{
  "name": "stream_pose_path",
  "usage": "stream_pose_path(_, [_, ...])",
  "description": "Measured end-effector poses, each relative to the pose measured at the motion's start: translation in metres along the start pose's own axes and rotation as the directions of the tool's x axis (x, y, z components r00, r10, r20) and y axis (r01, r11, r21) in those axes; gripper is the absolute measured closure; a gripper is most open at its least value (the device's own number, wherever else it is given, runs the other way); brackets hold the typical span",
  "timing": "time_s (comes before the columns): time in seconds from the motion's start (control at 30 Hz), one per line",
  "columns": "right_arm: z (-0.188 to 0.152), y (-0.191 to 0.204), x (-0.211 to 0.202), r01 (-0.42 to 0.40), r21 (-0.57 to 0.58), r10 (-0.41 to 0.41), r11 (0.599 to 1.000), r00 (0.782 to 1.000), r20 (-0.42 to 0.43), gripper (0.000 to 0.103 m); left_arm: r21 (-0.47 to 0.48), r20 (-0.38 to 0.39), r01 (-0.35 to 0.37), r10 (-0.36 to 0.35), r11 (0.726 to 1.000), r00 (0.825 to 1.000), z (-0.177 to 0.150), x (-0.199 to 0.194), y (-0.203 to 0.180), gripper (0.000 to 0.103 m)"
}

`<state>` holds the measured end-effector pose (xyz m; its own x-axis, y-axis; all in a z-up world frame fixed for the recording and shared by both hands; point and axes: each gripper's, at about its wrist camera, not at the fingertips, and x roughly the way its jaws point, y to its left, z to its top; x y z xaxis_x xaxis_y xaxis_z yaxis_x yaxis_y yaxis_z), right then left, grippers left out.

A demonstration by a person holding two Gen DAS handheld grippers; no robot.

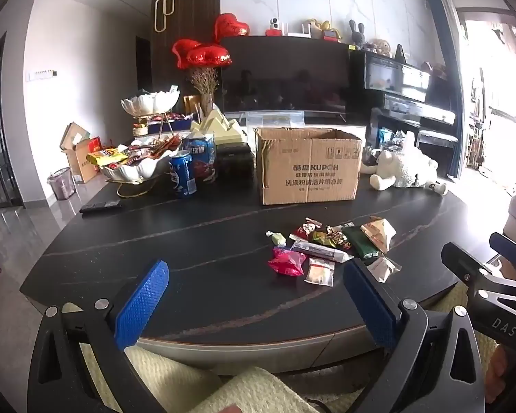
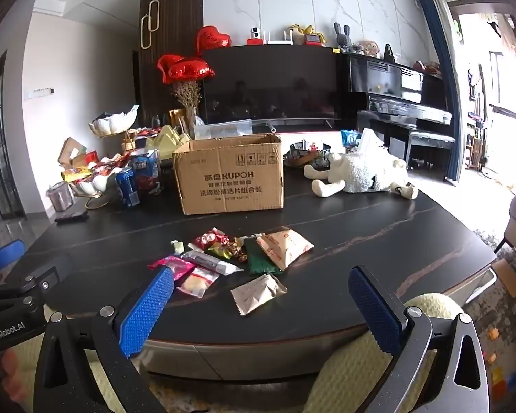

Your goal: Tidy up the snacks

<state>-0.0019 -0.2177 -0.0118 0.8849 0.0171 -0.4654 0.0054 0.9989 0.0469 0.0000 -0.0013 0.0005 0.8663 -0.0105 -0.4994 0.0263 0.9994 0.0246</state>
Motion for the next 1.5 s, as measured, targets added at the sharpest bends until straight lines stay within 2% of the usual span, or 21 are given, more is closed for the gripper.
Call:
stream_pose_path(0.2, [0.000,0.000,-0.001,0.004,-0.006,-0.004,1.000,1.000,-0.010,0.000,-0.018,0.029,-0.001,0.002,1.000,1.000,0.005,-0.010,0.012,0.000])
stream_pose_path(0.73, [0.007,0.002,-0.006,-0.004,-0.004,0.004,1.000,1.000,0.014,0.000,-0.007,0.043,0.001,-0.001,1.000,0.999,0.004,-0.007,-0.005,0.000])
stream_pose_path(1.5, [0.007,0.003,-0.011,-0.005,-0.002,0.005,1.000,0.999,0.040,0.000,-0.006,0.103,-0.008,0.008,1.000,0.995,0.004,-0.020,0.003,0.000])
